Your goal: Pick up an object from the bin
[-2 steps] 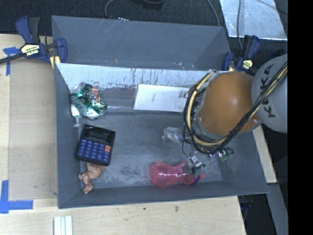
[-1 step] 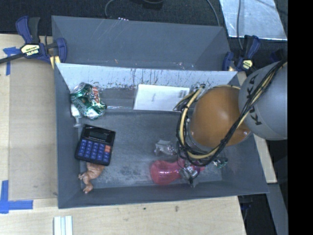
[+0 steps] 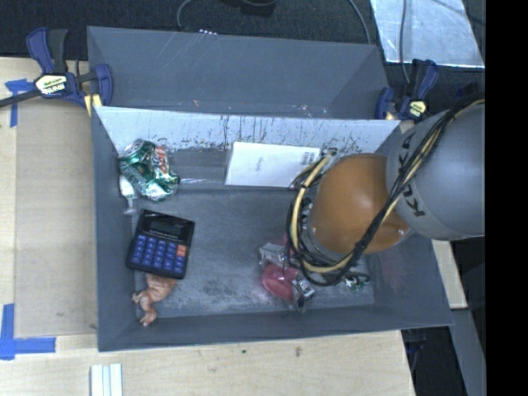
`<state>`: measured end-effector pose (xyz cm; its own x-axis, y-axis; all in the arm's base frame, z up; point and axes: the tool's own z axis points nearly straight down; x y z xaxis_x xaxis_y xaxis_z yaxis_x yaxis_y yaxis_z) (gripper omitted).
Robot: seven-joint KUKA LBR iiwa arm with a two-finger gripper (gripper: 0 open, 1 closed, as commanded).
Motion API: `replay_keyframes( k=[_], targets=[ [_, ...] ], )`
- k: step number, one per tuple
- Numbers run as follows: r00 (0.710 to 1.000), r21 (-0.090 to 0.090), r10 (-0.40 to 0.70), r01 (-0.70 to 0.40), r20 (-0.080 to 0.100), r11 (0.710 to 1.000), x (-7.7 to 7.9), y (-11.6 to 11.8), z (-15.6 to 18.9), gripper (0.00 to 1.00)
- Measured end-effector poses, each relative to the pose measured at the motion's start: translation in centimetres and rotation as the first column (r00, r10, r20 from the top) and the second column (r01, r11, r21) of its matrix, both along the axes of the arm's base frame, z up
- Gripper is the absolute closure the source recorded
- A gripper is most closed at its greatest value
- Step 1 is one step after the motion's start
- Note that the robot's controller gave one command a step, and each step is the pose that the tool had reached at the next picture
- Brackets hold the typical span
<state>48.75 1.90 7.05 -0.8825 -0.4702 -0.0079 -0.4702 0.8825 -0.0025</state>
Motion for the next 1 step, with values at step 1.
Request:
replay_keyframes(
  k=[1],
  targets=[
    [1.000,0.000,0.000,0.000,0.000,1.000,0.00,0.00,0.00,1.00]
  ],
)
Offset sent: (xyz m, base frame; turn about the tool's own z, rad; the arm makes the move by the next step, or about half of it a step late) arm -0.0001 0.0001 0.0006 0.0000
